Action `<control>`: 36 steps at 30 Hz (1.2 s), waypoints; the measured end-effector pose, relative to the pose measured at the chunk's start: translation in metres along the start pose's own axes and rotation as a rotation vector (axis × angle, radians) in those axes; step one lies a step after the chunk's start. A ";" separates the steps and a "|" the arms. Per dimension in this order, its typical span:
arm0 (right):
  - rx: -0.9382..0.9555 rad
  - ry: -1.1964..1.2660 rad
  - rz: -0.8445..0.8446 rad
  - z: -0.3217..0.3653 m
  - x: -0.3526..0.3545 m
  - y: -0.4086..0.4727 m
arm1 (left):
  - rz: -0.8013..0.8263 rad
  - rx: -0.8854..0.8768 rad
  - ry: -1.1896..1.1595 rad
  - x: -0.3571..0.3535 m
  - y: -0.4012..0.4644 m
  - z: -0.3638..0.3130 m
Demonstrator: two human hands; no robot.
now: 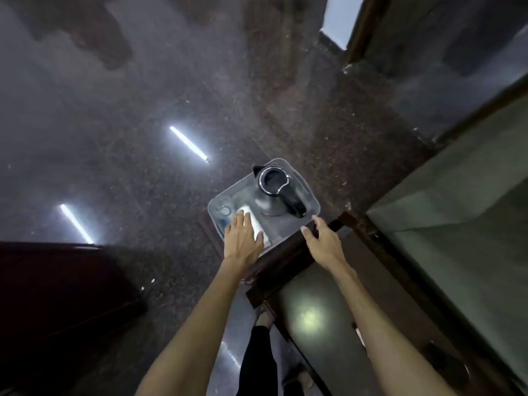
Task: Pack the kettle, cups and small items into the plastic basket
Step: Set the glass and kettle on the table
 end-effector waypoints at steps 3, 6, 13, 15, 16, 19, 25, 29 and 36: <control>-0.038 0.059 -0.003 0.002 -0.014 0.024 | -0.003 0.116 -0.038 -0.003 0.030 0.035; -0.034 0.155 0.019 -0.003 -0.023 0.047 | -0.024 0.189 -0.089 -0.008 0.059 0.062; 0.090 0.471 0.137 -0.026 -0.023 0.092 | -0.103 0.262 -0.189 -0.044 0.109 0.099; 0.151 0.499 0.161 -0.025 -0.021 0.103 | -0.186 0.264 -0.187 -0.053 0.116 0.102; 0.179 0.514 0.172 -0.025 -0.021 0.107 | -0.225 0.261 -0.193 -0.055 0.119 0.104; 0.238 0.539 0.172 -0.027 -0.025 0.116 | -0.315 0.269 -0.302 -0.060 0.122 0.110; 0.282 0.681 -0.032 -0.013 -0.048 0.120 | -0.452 0.250 -0.532 -0.057 0.114 0.114; 0.243 0.829 -0.246 0.003 -0.052 0.127 | -0.590 0.226 -0.627 -0.036 0.094 0.107; 0.246 0.902 -0.337 0.005 -0.018 0.103 | -0.687 0.107 -0.699 0.009 0.068 0.068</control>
Point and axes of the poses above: each hand's wrist, its own y-axis towards the middle knuckle, its own x-axis out of the back of the hand, z = x × y, the point moved 4 cm from there along y, towards the middle knuckle
